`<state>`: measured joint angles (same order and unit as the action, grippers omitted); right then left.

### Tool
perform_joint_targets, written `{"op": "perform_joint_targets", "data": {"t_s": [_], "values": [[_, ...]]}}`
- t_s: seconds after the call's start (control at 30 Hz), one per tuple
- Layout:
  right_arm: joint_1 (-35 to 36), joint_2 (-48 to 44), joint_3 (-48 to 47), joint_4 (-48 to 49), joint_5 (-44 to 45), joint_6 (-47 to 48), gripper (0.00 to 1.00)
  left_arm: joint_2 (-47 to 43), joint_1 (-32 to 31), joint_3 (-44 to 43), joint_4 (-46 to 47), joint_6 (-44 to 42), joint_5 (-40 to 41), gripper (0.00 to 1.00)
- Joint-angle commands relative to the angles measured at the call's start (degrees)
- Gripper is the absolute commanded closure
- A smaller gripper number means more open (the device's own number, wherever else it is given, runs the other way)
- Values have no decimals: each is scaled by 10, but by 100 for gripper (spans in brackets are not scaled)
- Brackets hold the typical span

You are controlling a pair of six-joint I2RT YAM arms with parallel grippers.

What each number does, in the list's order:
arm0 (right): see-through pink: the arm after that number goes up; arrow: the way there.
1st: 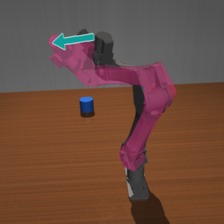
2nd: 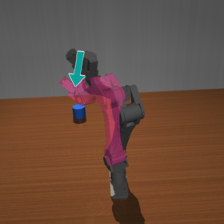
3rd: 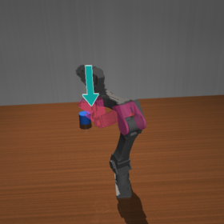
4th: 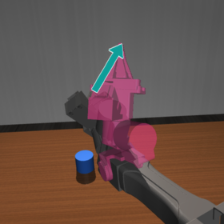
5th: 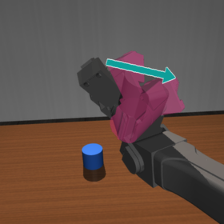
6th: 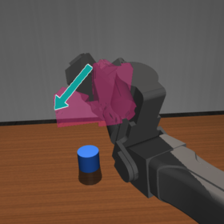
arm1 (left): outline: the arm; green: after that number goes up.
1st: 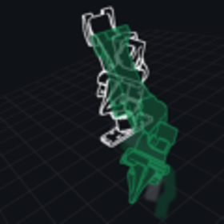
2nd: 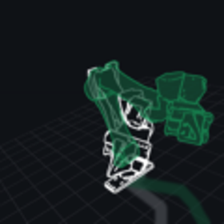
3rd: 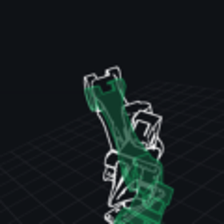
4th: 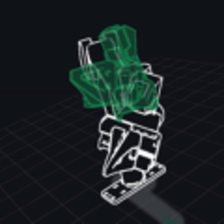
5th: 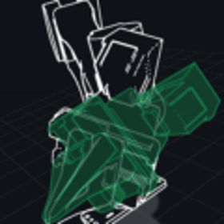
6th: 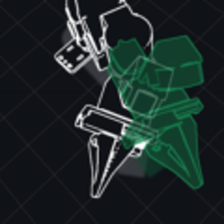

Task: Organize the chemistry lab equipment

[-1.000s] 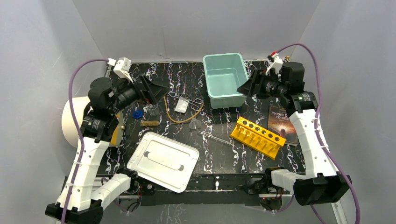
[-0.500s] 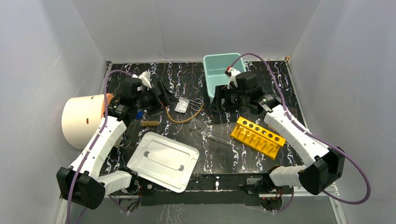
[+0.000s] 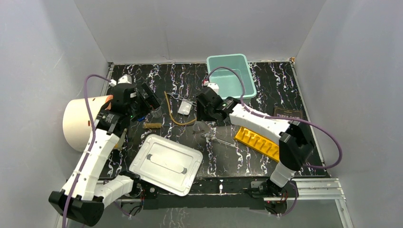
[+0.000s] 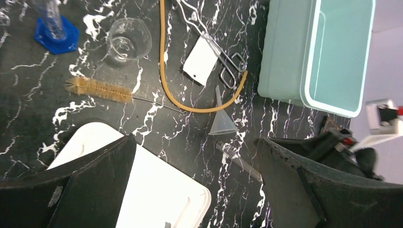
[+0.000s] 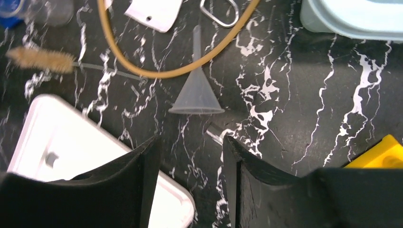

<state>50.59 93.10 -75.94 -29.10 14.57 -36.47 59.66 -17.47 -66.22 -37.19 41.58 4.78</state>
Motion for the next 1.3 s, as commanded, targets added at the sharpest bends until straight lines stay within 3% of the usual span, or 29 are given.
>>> {"op": "perform_joint_targets", "data": {"t_s": [0.0, 0.1, 0.2, 0.33, 0.47, 0.57, 0.87, 1.27], "values": [[25, 41, -53, -2, 160, -116, 42, -35, -1, -19, -39, -2, 54, 2], [28, 79, -78, 4, 193, -121, 42, -37, -1, -25, -58, -3, 55, 2], [35, 128, -124, 27, 171, -54, 42, -44, -1, -43, -90, -4, 85, 2], [38, 207, -197, 74, 45, 138, 41, -62, -1, -93, -129, -10, 161, 2], [36, 303, -332, -18, -73, 290, 41, -75, -1, -146, -155, -8, 215, 2], [35, 370, -442, -92, -101, 303, 43, -82, -1, -163, -154, -12, 226, 2], [34, 480, -582, -135, -119, 258, 51, -79, -1, -157, -156, -21, 211, 2], [39, 516, -595, -174, -140, 248, 50, -87, -1, -127, -146, -21, 197, 2]]}}
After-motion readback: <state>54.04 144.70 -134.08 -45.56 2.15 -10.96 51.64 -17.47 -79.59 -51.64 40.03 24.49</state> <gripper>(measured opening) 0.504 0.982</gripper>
